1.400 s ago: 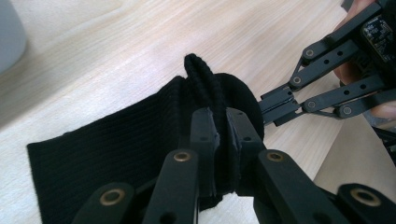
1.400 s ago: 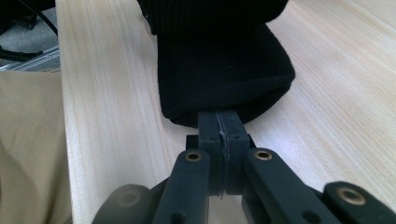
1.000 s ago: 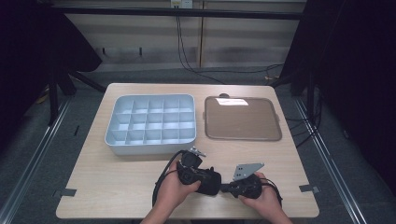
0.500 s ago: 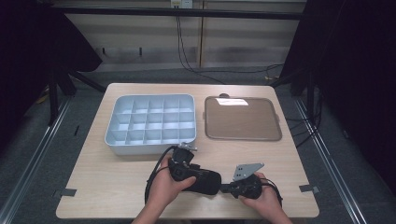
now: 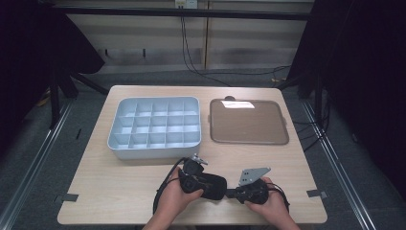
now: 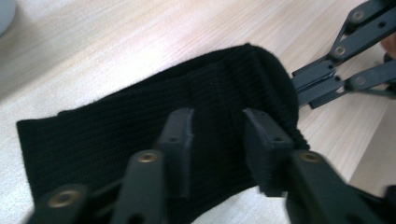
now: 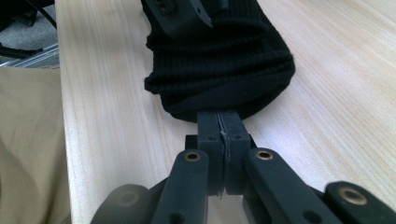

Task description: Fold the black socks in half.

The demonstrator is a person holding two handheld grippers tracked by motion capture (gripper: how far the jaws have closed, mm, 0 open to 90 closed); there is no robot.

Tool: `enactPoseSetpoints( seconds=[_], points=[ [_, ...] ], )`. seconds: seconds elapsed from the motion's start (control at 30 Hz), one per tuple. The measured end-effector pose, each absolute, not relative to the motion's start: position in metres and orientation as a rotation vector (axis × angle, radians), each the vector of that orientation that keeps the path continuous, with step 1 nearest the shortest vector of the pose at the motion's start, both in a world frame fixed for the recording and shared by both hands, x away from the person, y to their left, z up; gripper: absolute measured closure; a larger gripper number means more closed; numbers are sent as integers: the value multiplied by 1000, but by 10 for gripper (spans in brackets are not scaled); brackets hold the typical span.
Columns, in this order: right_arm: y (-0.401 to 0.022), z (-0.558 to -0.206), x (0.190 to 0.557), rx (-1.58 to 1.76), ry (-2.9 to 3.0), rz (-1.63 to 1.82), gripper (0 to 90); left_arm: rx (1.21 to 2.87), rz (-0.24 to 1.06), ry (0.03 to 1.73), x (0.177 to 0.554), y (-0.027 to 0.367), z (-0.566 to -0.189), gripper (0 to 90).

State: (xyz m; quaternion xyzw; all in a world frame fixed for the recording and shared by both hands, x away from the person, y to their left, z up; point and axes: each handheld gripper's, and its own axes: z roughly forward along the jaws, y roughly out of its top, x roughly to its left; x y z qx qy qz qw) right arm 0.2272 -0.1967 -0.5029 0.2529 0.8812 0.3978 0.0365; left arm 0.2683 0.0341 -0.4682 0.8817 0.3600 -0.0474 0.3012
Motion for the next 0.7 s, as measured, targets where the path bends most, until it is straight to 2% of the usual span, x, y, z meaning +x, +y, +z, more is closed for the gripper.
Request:
enactPoseSetpoints(
  seconds=[0.1, 0.13, 0.4, 0.6, 0.7],
  points=[
    [-196, -503, 227, 779, 2707, 1219, 888, 2351, -149, 961, 268, 34, -466, 859],
    [-196, -503, 227, 775, 2708, 1219, 888, 2356, -148, 961, 268, 35, -464, 868],
    [-195, -503, 227, 771, 2708, 1219, 888, 2282, -176, 912, 266, 32, -441, 878],
    [-194, -503, 227, 771, 2708, 1220, 888, 2321, -190, 898, 264, 19, -455, 874],
    [-195, -503, 227, 763, 2712, 1221, 888, 2329, -221, 903, 266, 17, -462, 841]
  ],
)
